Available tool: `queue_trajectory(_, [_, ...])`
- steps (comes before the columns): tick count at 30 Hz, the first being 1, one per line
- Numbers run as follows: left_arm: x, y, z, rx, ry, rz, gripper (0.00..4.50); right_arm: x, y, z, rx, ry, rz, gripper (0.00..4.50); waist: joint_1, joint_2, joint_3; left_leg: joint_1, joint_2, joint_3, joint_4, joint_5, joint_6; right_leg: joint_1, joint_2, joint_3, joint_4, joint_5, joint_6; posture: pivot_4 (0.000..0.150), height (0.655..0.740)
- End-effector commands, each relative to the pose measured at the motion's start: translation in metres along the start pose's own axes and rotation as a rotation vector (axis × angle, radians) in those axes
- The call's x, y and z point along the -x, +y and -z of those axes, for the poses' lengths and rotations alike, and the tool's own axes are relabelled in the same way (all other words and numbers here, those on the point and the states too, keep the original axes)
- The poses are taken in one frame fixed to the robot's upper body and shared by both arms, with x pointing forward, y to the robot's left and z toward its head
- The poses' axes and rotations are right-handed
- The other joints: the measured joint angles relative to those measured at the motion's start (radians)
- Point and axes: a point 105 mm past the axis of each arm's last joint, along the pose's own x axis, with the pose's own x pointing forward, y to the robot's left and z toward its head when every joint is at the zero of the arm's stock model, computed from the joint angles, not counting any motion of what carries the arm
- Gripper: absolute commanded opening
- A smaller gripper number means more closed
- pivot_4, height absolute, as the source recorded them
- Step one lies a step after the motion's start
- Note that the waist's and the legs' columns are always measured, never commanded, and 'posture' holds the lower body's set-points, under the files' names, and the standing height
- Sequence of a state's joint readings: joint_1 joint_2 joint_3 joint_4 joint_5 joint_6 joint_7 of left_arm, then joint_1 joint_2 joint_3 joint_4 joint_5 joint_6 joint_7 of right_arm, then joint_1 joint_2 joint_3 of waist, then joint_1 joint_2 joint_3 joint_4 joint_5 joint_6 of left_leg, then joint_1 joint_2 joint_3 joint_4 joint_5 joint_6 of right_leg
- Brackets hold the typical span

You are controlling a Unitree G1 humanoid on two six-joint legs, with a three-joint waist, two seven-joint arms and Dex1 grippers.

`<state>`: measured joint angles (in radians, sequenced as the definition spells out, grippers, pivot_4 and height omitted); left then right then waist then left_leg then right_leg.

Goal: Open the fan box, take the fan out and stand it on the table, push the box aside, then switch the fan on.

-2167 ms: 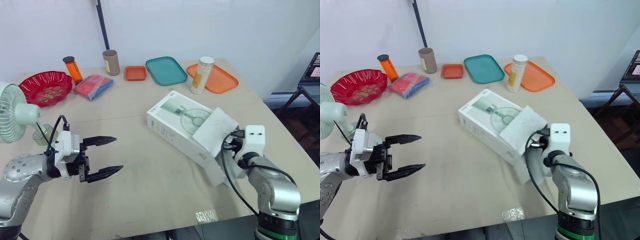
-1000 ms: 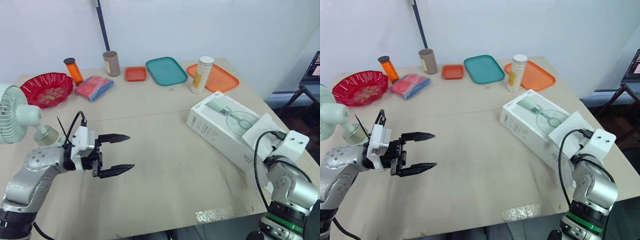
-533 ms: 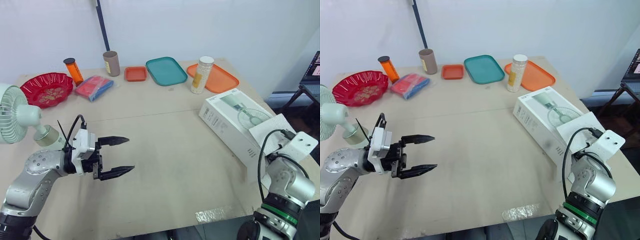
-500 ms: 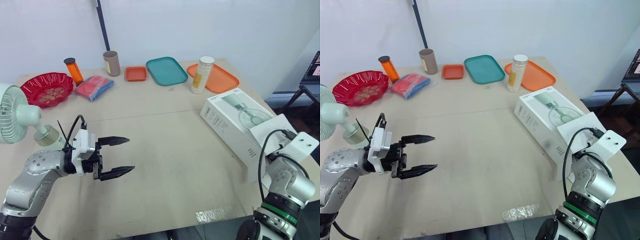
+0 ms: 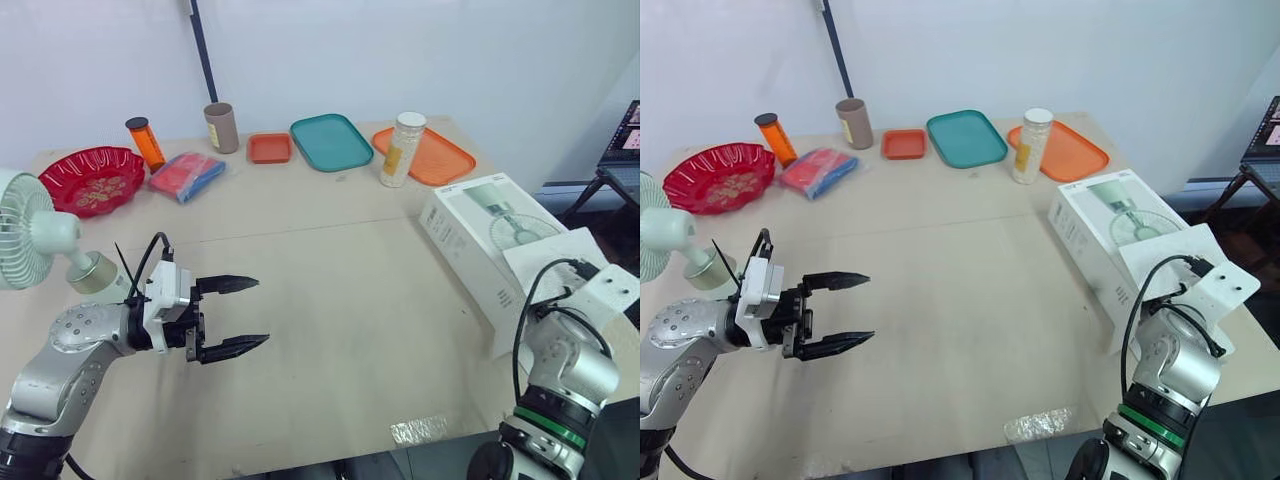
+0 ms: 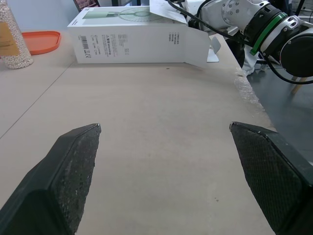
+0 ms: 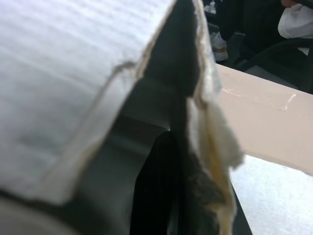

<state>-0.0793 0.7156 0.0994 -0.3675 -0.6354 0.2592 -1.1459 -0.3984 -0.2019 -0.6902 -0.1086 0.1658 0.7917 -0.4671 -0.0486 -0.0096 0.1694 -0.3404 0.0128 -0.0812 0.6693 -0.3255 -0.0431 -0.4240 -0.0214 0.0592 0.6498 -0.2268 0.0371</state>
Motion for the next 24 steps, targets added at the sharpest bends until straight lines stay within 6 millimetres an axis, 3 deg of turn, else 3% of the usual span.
queue_trajectory(1, [-0.001, 0.000, -0.008, -0.042, -0.019, 0.007, 4.50, 0.007, 0.003, -0.018, 0.007, -0.075, -0.011, 1.29, 0.000, 0.000, 0.000, 0.000, 0.000, 0.000, 0.000, 0.000, 0.000, 0.000, 0.000, 0.000, 0.000, 0.000, 0.000, 0.150, 0.7400])
queue_trajectory(8, [0.000, 0.001, -0.007, -0.046, -0.018, 0.000, 4.50, 0.013, 0.002, -0.030, 0.040, -0.124, -0.038, 4.39, 0.000, 0.001, 0.000, 0.000, 0.000, 0.000, 0.000, 0.000, 0.000, 0.000, 0.000, 0.000, 0.000, 0.000, 0.000, 0.150, 0.7400])
queue_trajectory(16, [-0.001, 0.003, -0.007, -0.052, -0.020, -0.004, 4.50, 0.033, 0.001, -0.046, 0.088, -0.183, -0.097, 4.46, 0.000, 0.001, 0.000, 0.000, 0.000, 0.000, 0.000, 0.000, 0.000, 0.000, 0.000, 0.000, 0.000, 0.000, 0.000, 0.150, 0.7400])
queue_trajectory(20, [-0.001, 0.003, -0.005, -0.054, -0.016, 0.003, 4.50, 0.053, 0.005, -0.055, 0.123, -0.209, -0.154, 4.46, 0.000, 0.001, 0.000, 0.000, 0.000, 0.000, 0.000, 0.000, 0.001, 0.000, 0.000, 0.000, 0.000, 0.000, 0.000, 0.150, 0.7400])
queue_trajectory(24, [-0.001, 0.004, -0.005, -0.056, -0.017, 0.002, 4.50, 0.060, 0.002, -0.055, 0.164, -0.207, -0.153, 4.46, 0.000, 0.001, 0.000, 0.000, 0.000, 0.000, 0.000, 0.000, 0.001, 0.000, 0.000, 0.000, -0.001, 0.000, 0.000, 0.150, 0.7400])
